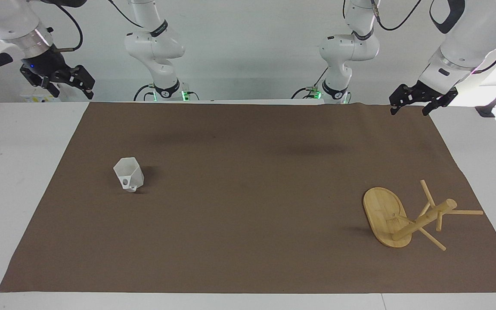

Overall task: Hang cup on rack
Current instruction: 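Move the right gripper in toward the white hexagonal cup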

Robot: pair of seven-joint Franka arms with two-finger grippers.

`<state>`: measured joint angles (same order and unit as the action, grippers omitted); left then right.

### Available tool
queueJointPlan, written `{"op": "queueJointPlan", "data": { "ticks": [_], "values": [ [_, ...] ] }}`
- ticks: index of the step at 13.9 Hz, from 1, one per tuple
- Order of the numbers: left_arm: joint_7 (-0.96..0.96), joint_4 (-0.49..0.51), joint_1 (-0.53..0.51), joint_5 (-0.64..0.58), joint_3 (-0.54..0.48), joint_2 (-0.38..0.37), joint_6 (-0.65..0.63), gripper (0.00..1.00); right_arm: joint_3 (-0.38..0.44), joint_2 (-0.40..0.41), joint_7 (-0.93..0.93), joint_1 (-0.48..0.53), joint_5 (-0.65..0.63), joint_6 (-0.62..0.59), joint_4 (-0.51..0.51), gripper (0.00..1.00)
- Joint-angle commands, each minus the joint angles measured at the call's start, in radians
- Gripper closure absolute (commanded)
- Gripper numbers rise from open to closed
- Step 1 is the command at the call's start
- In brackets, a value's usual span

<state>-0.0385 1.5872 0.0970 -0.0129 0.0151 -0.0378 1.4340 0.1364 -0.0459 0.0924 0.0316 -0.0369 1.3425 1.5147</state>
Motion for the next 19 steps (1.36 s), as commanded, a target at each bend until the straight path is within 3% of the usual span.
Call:
{"op": "queueJointPlan", "data": {
  "ticks": [1, 6, 9, 14, 19],
  "values": [
    [-0.015, 0.025, 0.001, 0.007, -0.009, -0.025, -0.006, 0.01, -0.003, -0.022, -0.014, 0.001, -0.011, 0.026, 0.032, 0.00],
    [-0.015, 0.024, 0.001, 0.007, -0.009, -0.024, -0.006, 0.01, -0.001, -0.023, -0.023, 0.011, -0.003, 0.017, 0.030, 0.00],
    [-0.015, 0.024, 0.001, 0.007, -0.009, -0.024, -0.004, 0.01, -0.001, -0.025, 0.065, 0.005, -0.001, 0.007, 0.029, 0.00],
    [-0.015, 0.025, 0.001, 0.007, -0.009, -0.024, -0.006, 0.01, 0.005, 0.003, 0.879, 0.059, 0.018, 0.119, 0.029, 0.00],
    [-0.017, 0.025, 0.001, 0.007, -0.009, -0.024, -0.006, 0.01, 0.005, 0.142, 1.410, 0.224, 0.291, 0.138, 0.004, 0.00]
  ]
}}
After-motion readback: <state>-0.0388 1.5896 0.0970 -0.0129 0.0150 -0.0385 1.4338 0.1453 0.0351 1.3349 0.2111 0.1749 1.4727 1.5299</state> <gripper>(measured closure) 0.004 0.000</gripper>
